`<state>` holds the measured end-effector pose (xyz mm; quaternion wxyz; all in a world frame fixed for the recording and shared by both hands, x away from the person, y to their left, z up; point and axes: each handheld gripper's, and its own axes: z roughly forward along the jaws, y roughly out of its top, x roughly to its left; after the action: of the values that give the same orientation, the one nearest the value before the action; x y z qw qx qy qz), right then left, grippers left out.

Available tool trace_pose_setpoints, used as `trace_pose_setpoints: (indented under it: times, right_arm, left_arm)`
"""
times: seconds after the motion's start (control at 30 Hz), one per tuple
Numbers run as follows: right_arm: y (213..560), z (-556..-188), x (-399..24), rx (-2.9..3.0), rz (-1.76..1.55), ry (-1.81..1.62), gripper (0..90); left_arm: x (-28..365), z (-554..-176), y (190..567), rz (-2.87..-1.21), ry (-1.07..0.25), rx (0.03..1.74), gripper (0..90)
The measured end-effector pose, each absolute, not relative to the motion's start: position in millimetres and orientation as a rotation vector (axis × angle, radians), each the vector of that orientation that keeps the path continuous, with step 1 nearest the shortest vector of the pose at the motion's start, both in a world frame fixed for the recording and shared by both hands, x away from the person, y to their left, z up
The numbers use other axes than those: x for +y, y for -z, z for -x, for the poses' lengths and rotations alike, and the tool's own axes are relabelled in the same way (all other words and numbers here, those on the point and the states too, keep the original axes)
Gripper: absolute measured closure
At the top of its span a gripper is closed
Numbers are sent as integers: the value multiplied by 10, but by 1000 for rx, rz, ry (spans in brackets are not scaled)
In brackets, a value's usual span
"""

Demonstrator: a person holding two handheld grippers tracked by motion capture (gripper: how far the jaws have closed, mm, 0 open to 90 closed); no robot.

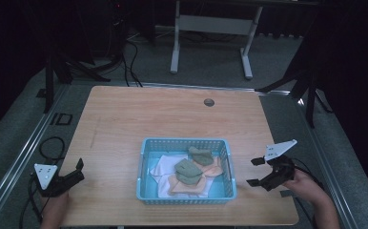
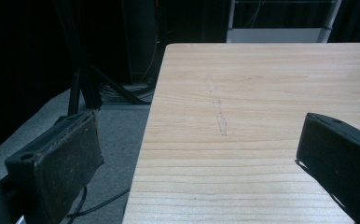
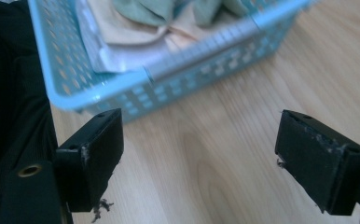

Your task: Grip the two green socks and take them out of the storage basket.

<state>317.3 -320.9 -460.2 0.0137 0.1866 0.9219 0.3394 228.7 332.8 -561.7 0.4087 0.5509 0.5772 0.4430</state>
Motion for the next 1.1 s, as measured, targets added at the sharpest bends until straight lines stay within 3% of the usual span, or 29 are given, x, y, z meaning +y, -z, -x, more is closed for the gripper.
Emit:
trace_pose_setpoints:
  times: [0.43, 1.1]
  right_arm:
    - [4438, -3285, -2644, 2976, -430, -940, 152]
    - [4550, -3405, -1942, 3057, -317, -825, 139]
  left_arm:
    - [3334, -2285, 5617, -1385, -1109, 1452, 5]
    - [3337, -2290, 5615, -1390, -1107, 1457, 5]
